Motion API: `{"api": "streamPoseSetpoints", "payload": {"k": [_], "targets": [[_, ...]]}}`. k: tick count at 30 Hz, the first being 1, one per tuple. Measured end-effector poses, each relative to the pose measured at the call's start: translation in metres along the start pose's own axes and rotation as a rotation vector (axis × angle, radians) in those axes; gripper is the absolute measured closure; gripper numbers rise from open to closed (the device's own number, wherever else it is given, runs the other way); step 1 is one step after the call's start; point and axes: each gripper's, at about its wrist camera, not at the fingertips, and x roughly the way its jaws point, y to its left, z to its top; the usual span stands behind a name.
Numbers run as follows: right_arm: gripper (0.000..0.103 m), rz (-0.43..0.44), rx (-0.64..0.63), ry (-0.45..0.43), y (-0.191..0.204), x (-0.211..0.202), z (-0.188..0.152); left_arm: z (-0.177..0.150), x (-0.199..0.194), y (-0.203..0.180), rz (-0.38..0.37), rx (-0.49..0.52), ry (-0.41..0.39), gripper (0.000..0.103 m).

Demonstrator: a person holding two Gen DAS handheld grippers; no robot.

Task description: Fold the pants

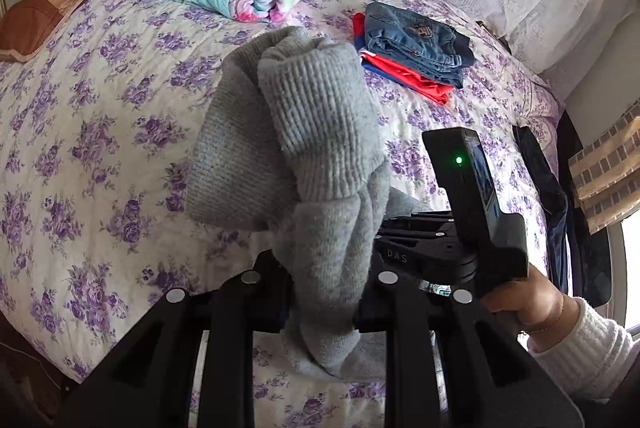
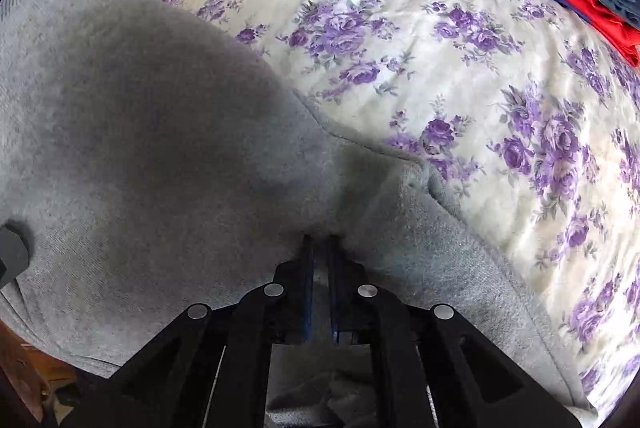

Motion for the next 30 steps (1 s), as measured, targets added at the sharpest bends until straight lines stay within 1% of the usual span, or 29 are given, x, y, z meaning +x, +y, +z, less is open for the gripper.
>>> {"api": "streamPoseSetpoints", "payload": {"k": [1, 3, 4, 6, 8, 10, 11, 13, 14, 16, 19, 20, 22, 23, 24, 25, 26, 27, 28, 29, 30], "targets": [[0.094, 0.027, 0.029, -0.024, -0.005, -0.014, 0.000, 0.001, -0.001, -0.008, -0.004, 0.022, 0.001, 0.083], [0.093, 0.049, 0.055, -0.118, -0.021, -0.057, -0.008, 0.002, -0.004, -0.027, -0.008, 0.084, 0.002, 0.083], [0.093, 0.036, 0.058, -0.153, -0.029, -0.078, -0.014, 0.001, -0.004, -0.037, -0.008, 0.120, 0.002, 0.083], [0.092, -0.030, 0.075, -0.213, -0.054, -0.118, -0.034, -0.004, -0.004, -0.060, -0.022, 0.198, 0.006, 0.083], [0.092, -0.098, 0.114, -0.250, -0.087, -0.151, -0.061, -0.013, 0.000, -0.084, -0.062, 0.279, 0.021, 0.083], [0.092, -0.128, 0.180, -0.264, -0.120, -0.165, -0.090, -0.027, 0.003, -0.112, -0.126, 0.371, 0.046, 0.083], [0.092, -0.133, 0.210, -0.268, -0.135, -0.169, -0.112, -0.036, 0.004, -0.128, -0.159, 0.429, 0.058, 0.083], [0.092, -0.128, 0.262, -0.278, -0.153, -0.174, -0.152, -0.053, 0.013, -0.159, -0.209, 0.534, 0.103, 0.083], [0.092, -0.125, 0.291, -0.281, -0.162, -0.164, -0.174, -0.062, 0.023, -0.175, -0.224, 0.582, 0.130, 0.083], [0.092, -0.139, 0.363, -0.278, -0.173, -0.153, -0.200, -0.078, 0.057, -0.196, -0.254, 0.642, 0.215, 0.080], [0.092, -0.161, 0.451, -0.232, -0.189, -0.129, -0.231, -0.111, 0.123, -0.210, -0.163, 0.724, 0.332, 0.079], [0.092, -0.162, 0.470, -0.213, -0.193, -0.125, -0.240, -0.118, 0.125, -0.216, -0.157, 0.755, 0.319, 0.077], [0.092, -0.112, 0.489, -0.208, -0.194, -0.125, -0.250, -0.124, 0.118, -0.229, -0.134, 0.813, 0.310, 0.074], [0.089, -0.074, 0.492, -0.217, -0.191, -0.130, -0.253, -0.126, 0.115, -0.232, -0.130, 0.839, 0.306, 0.069], [0.081, -0.042, 0.500, -0.227, -0.188, -0.135, -0.255, -0.127, 0.112, -0.232, -0.141, 0.853, 0.307, 0.061], [0.059, -0.025, 0.511, -0.244, -0.186, -0.139, -0.256, -0.127, 0.109, -0.231, -0.166, 0.852, 0.316, 0.056], [0.045, -0.024, 0.520, -0.276, -0.182, -0.147, -0.256, -0.126, 0.107, -0.231, -0.193, 0.840, 0.326, 0.047], [0.041, -0.030, 0.517, -0.310, -0.177, -0.156, -0.255, -0.127, 0.104, -0.232, -0.217, 0.830, 0.333, 0.040], [0.040, -0.034, 0.504, -0.330, -0.172, -0.162, -0.252, -0.128, 0.101, -0.234, -0.229, 0.830, 0.333, 0.037], [0.036, -0.037, 0.483, -0.338, -0.167, -0.165, -0.248, -0.130, 0.101, -0.236, -0.229, 0.838, 0.331, 0.034], [0.034, -0.042, 0.462, -0.345, -0.164, -0.167, -0.242, -0.132, 0.102, -0.238, -0.225, 0.845, 0.332, 0.033]]}}
